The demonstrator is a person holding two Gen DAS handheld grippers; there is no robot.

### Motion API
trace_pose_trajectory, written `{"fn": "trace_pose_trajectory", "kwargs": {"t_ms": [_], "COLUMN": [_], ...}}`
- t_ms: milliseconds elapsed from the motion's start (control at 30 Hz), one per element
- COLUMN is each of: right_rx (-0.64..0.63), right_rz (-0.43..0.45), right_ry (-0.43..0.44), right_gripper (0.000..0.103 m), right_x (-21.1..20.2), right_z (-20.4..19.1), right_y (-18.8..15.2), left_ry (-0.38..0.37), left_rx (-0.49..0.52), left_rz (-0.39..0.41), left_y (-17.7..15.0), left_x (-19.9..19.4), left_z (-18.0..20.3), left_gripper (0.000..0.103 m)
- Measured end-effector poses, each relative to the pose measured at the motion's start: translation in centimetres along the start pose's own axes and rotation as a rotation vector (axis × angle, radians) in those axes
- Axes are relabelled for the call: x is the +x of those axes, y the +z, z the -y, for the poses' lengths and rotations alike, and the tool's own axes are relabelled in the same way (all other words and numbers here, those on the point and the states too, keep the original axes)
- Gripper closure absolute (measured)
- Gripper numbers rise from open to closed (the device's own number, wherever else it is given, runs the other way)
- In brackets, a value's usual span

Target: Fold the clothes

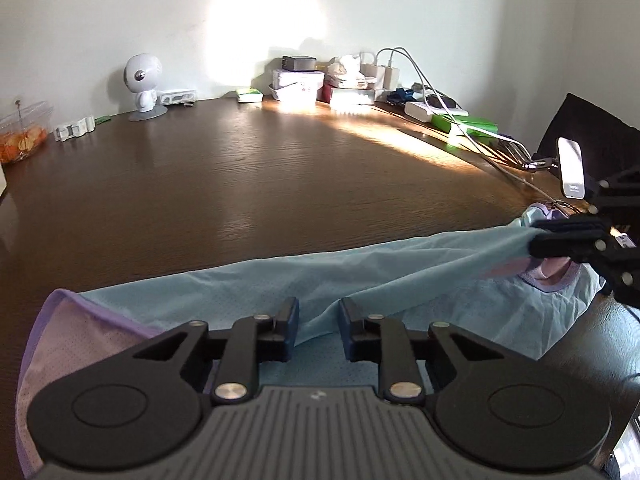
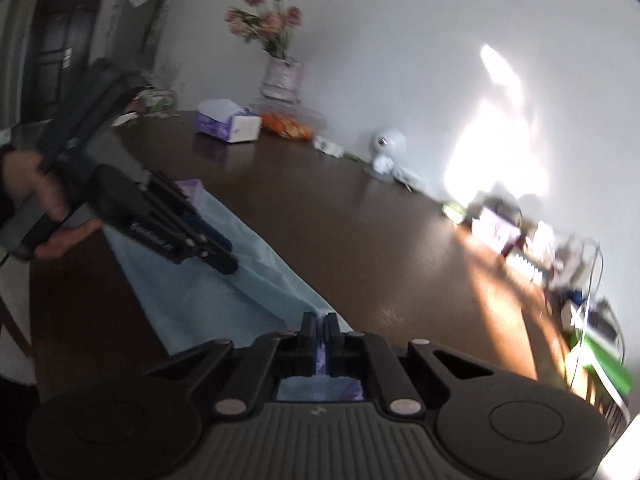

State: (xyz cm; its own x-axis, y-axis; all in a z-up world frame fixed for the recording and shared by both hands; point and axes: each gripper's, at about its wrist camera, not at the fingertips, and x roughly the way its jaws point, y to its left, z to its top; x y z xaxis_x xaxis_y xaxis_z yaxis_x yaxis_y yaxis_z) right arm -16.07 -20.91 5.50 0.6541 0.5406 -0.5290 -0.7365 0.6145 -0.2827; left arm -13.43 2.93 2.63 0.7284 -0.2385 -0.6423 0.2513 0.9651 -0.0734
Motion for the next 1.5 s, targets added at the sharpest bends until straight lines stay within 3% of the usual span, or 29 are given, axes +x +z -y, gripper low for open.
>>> {"fn": "trace_pose_trajectory", "kwargs": {"t_ms": [67, 200, 267, 367, 433, 600, 733, 800, 833, 933, 1000, 1100, 1233, 1300, 1333, 1433, 1500], "right_rx": [-0.09, -0.167, -0.165, -0.043, 0.087, 0.29, 0.429, 0.499, 0.533, 0.57, 0.561, 0.589, 0.631, 0.68, 0.693, 0.74, 0.804], "right_rz": [-0.002, -0.097, -0.128, -0.063, -0.035, -0.074, -0.128, -0.155, -0.169, -0.171, -0.149, -0.139, -0.21, -0.168, -0.156, -0.13, -0.133], "right_ry": [0.007, 0.073, 0.063, 0.082, 0.008, -0.152, -0.274, -0.336, -0.367, -0.427, -0.435, -0.305, -0.42, -0.424, -0.433, -0.457, -0.448], "right_gripper": [0.1, 0.1, 0.096, 0.085, 0.074, 0.072, 0.073, 0.086, 0.093, 0.093, 0.09, 0.092, 0.092, 0.092, 0.091, 0.071, 0.069], "right_x": [-1.0, -0.6, -0.2, -1.6, -2.0, -1.1, 0.0, 0.5, 0.8, 0.6, 0.0, 0.0, 1.0, -0.6, -1.5, -4.1, -4.9], "right_z": [-1.5, -3.5, -3.7, -2.0, 0.2, 4.1, 6.9, 8.3, 9.0, 9.6, 9.3, 9.0, 9.6, 9.9, 9.7, 8.6, 8.0], "right_y": [-0.8, -2.8, -3.3, -2.4, -2.2, -3.9, -5.8, -6.7, -7.1, -7.4, -6.8, -6.4, -7.8, -7.8, -7.7, -7.7, -8.5], "left_ry": [0.001, 0.02, 0.062, 0.118, 0.105, 0.134, 0.15, 0.174, 0.168, 0.141, 0.082, 0.039, 0.009, -0.001, -0.028, -0.081, -0.071], "left_rx": [-0.048, -0.113, -0.118, -0.08, -0.077, -0.091, -0.107, -0.121, -0.145, -0.208, -0.144, -0.035, -0.035, -0.07, -0.081, -0.08, -0.036], "left_rz": [-0.005, 0.022, 0.001, -0.046, -0.057, -0.059, -0.034, -0.03, -0.024, -0.007, -0.001, -0.034, -0.064, -0.056, -0.03, 0.043, 0.034], "left_y": [-0.1, 0.3, 0.6, 0.2, -0.3, -1.0, -0.5, -0.5, -0.2, 0.7, 1.3, 1.3, -0.1, 0.0, 0.3, 1.2, 1.5], "left_x": [-0.7, -1.3, -0.4, 0.3, 0.0, -1.1, -2.4, -2.1, -1.9, -1.3, -0.5, 1.1, 1.8, 1.1, 0.6, 0.0, 1.1], "left_z": [-0.8, -1.8, -1.7, -1.4, -1.5, -2.7, -3.1, -3.2, -2.9, -1.9, 0.6, 4.0, 4.8, 4.6, 4.9, 6.3, 7.7], "left_gripper": [0.075, 0.056, 0.055, 0.057, 0.058, 0.076, 0.068, 0.063, 0.063, 0.063, 0.059, 0.059, 0.061, 0.061, 0.06, 0.052, 0.05]}}
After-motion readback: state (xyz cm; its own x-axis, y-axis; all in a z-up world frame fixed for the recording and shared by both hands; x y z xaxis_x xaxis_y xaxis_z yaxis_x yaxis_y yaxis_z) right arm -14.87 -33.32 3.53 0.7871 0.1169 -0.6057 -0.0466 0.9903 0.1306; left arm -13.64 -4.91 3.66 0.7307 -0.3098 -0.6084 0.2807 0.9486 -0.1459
